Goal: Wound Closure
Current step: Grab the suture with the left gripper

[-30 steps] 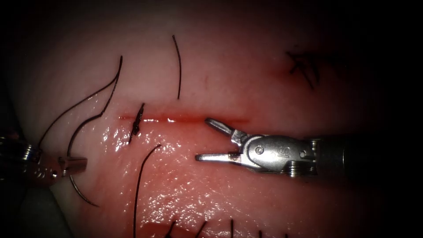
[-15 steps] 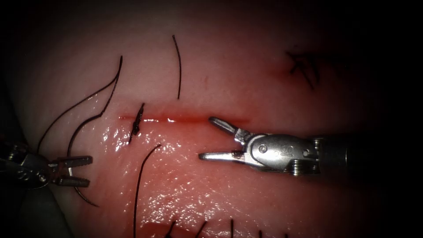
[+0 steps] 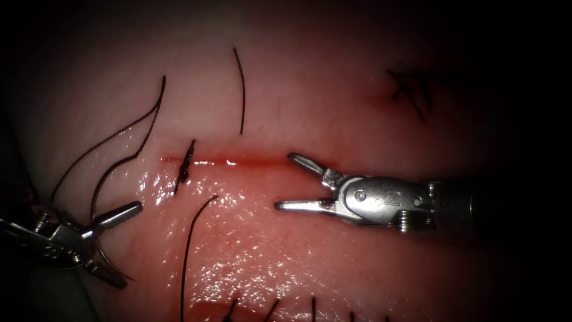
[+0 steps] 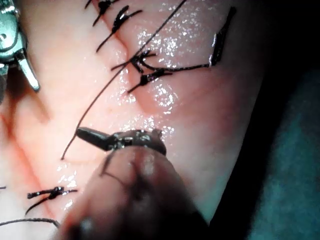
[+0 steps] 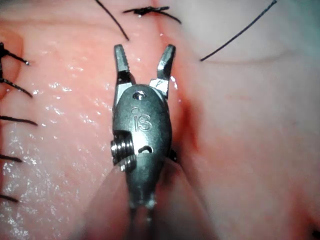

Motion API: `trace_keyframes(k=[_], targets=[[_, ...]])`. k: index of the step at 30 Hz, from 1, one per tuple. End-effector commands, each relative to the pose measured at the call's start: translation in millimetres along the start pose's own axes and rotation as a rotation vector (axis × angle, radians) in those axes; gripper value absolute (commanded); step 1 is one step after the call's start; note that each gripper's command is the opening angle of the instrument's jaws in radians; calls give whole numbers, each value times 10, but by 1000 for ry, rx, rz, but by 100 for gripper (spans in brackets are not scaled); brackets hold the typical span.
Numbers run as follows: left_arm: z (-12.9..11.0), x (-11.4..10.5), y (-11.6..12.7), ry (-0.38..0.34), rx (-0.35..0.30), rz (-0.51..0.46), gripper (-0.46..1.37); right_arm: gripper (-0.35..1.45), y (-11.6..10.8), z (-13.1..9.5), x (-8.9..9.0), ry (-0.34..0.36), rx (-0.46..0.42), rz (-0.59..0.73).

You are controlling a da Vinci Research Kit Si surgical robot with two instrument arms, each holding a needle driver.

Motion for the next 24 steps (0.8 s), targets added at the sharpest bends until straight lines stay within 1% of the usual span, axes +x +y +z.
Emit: trace_keyframes(k=[1, 3, 6, 8, 11, 13, 14, 17, 24], targets=[[5, 5, 0, 14, 4, 50, 106, 125, 0, 0, 0, 0, 8, 0], [11, 12, 1, 32, 5, 98, 109, 125, 1, -1, -1, 0, 9, 0], [18, 19, 1, 54, 9, 134, 114, 124, 2, -2, -2, 0, 9, -1], [21, 23, 0, 68, 21, 139, 116, 125, 2, -2, -3, 0, 10, -1], [24, 28, -1, 96, 64, 157, 115, 124, 4, -4, -5, 0, 11, -2], [24, 31, -3, 121, 83, 170, 112, 124, 4, -5, -6, 1, 12, -2], [24, 32, -3, 131, 94, 182, 108, 124, 4, -5, -6, 1, 12, -3], [27, 36, -3, 144, 102, 194, 83, 124, 4, -6, -7, 1, 12, -3], [38, 44, -1, 144, 110, 228, 74, 124, 4, -6, -7, 1, 13, -3]])
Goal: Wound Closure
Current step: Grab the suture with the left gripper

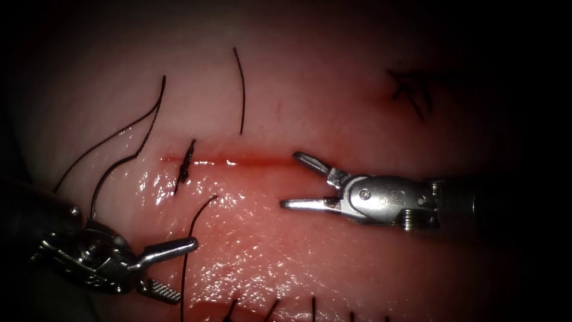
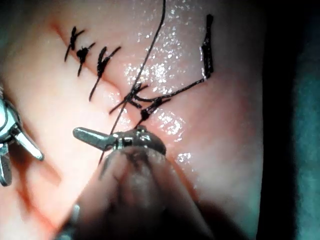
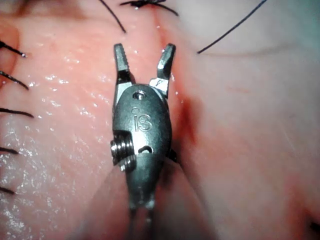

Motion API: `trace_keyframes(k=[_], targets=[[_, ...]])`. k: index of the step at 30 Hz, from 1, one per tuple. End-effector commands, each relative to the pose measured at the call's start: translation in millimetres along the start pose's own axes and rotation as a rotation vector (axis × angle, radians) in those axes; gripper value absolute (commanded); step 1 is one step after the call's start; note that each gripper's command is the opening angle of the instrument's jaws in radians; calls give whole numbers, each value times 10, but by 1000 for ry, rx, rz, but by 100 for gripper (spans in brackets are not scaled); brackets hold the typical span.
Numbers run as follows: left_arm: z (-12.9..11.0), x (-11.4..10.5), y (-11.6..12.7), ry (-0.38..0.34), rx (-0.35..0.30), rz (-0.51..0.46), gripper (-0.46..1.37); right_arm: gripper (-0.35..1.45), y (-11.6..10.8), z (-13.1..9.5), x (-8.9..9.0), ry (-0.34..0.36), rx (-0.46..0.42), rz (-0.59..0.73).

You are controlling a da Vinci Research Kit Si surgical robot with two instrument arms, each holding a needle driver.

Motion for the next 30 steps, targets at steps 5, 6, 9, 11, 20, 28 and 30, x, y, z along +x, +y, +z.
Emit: trace_keyframes(k=[5, 6, 9, 11, 20, 28, 30], targets=[[7, 9, 0, 5, 4, 26, 66, 124, 0, -2, 0, -1, 7, 0], [7, 11, -1, 8, 4, 32, 63, 124, 0, -2, 0, -1, 7, 0], [6, 14, -1, 13, 5, 38, 22, 124, 0, -2, 0, -1, 7, 0], [4, 15, -1, 13, 7, 44, -35, 124, 0, -3, 0, -1, 8, 0], [2, 16, -3, 15, -21, 79, -35, 124, -1, -3, 1, -1, 8, 0], [3, 16, -5, 19, -21, 78, -35, 124, -2, -2, 1, 0, 8, 0], [3, 16, -6, 19, -22, 77, -35, 124, -2, -2, 2, 0, 8, 0]])
